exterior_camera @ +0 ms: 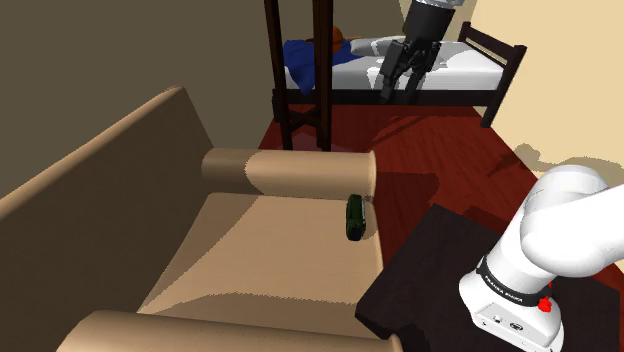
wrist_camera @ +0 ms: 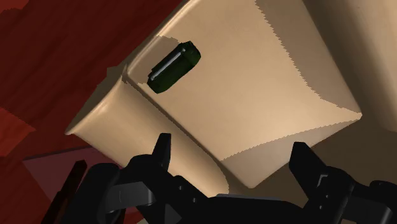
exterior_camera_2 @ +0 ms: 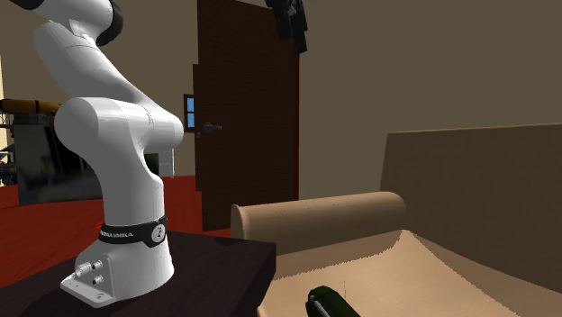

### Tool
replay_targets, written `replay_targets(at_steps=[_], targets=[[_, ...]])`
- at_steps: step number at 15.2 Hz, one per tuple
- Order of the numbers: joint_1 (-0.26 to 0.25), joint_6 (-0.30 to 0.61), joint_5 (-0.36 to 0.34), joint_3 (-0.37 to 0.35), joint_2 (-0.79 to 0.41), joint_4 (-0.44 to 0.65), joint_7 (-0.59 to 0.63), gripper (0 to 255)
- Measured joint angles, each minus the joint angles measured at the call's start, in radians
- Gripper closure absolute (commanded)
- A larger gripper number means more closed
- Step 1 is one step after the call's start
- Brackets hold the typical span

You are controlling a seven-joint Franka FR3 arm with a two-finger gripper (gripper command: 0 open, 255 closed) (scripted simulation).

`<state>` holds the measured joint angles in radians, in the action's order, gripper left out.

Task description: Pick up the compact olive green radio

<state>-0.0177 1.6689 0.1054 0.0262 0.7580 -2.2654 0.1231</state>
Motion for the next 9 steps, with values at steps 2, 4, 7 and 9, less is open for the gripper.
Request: replay_targets(at_steps=[2,4,7,9], targets=[[0.002,0.018,0.001,-0.002,-0.006,-0.014,0.005,0],[0.012,0.066,0.001,-0.006,-0.017,-0.059,0.021,0],[0.025,0.146,0.006,-0.020,-0.048,-0.118,0.059,0],[0.037,0.216,0.007,-0.024,-0.080,-0.165,0.077,0]])
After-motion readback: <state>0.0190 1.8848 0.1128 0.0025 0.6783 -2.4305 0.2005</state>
